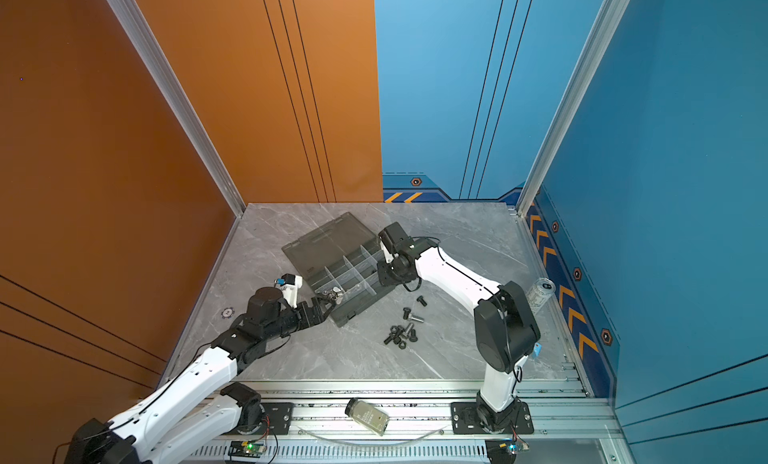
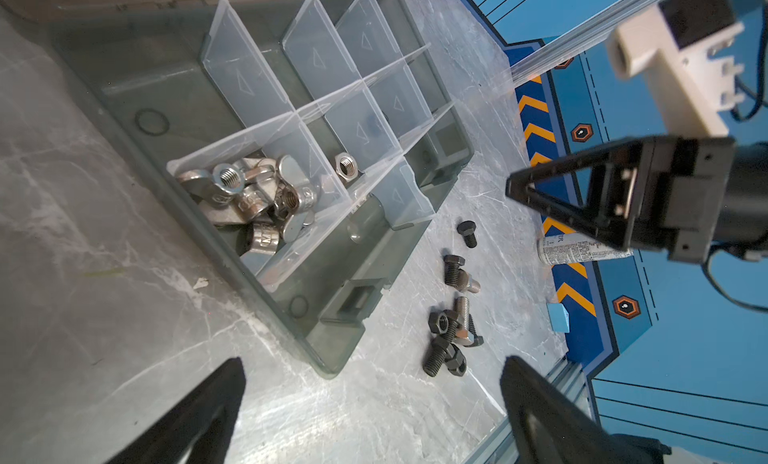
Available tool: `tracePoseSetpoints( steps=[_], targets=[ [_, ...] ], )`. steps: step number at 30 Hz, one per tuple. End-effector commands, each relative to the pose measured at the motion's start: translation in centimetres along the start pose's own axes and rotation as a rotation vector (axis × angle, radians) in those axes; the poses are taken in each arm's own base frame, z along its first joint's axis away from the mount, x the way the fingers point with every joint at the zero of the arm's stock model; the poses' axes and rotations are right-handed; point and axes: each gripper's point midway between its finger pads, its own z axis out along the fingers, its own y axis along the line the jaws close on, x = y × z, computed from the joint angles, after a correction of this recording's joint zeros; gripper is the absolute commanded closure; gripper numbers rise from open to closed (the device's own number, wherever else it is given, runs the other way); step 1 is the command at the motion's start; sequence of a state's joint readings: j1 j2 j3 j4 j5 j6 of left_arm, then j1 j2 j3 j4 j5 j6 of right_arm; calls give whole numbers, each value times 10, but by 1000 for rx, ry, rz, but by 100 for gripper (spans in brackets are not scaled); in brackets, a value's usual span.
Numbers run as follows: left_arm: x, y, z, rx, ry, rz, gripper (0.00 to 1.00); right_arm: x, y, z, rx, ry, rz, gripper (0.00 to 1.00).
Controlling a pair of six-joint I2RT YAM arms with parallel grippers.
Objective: Sort the screws and nuts into containers
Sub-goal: 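Move the right gripper back down over the hardware pile, then close the right gripper on another black hex nut in the pile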
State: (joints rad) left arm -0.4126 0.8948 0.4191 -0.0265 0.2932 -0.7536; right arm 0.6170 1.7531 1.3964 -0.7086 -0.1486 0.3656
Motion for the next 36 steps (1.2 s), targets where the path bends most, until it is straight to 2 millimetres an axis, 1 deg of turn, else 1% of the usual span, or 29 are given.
tracePoseSetpoints(
  steps=[1,6,7,10,14,16,17,19,24,36],
  targets=[
    [-5,-8,3,29,3,8,2,46,-21,0,69,96,32,56],
    [-7,-10,8,31,10,7,2,95,-38,-5,113,174,72,56],
    [-7,-9,9,29,13,5,2,101,-38,-5,108,183,82,56],
    [-6,-10,11,28,20,7,2,122,-32,-5,75,210,97,56],
    [-6,-11,13,28,26,7,2,138,-19,-2,20,226,106,56],
    [-6,-12,14,28,32,8,2,140,-16,0,4,228,116,56],
    [-6,-12,15,28,33,9,2,145,-8,2,-6,236,93,56],
    [-5,-13,16,31,38,11,2,146,-2,5,-20,241,82,56],
    [-4,-13,16,28,40,13,2,150,6,14,-22,262,65,56],
    [-2,-11,14,19,37,14,2,162,1,29,29,307,42,56]
  ],
)
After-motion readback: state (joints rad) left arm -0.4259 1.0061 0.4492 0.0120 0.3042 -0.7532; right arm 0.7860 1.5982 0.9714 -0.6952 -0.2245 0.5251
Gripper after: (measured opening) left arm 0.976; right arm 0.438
